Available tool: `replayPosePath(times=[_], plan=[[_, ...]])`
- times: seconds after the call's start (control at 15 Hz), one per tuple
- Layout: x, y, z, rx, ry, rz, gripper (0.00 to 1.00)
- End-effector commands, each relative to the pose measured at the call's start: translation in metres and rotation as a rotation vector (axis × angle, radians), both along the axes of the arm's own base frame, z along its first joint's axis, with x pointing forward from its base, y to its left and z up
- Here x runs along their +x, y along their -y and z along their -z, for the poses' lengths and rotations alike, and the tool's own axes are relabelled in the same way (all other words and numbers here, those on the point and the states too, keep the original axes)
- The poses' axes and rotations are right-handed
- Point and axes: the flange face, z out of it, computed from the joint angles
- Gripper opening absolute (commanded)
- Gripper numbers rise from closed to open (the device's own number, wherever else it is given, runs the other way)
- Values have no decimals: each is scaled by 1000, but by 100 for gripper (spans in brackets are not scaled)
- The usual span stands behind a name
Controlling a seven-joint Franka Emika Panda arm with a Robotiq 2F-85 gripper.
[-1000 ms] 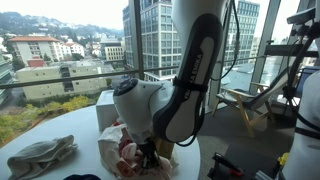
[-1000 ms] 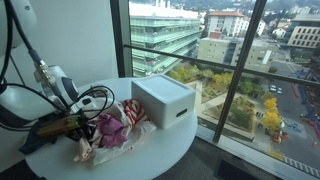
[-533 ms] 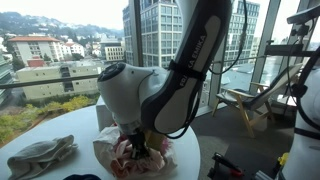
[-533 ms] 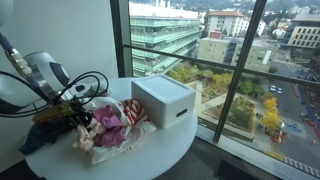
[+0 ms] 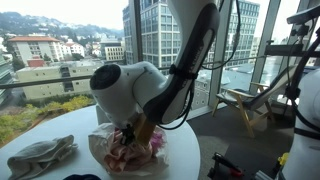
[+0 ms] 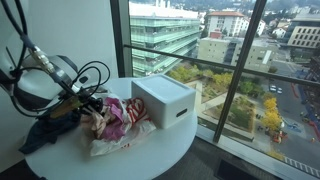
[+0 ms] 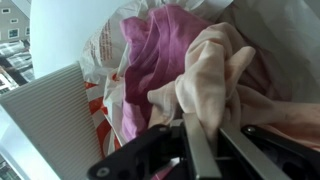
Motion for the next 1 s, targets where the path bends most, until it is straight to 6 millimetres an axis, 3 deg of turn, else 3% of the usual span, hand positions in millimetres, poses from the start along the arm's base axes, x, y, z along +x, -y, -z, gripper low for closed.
replayPosePath(times=[0.0,0.4,0.6,0.67,0.73,0.93], plan=[[21,-10,27,17,77,13,7],[29,-9,77,-20,87,16,7],[24,-9,90,-31,64,2,8],[22,-10,86,-28,54,18,19],[22,-12,80,-22,52,24,36],[18,-18,49,-35,59,81,56]])
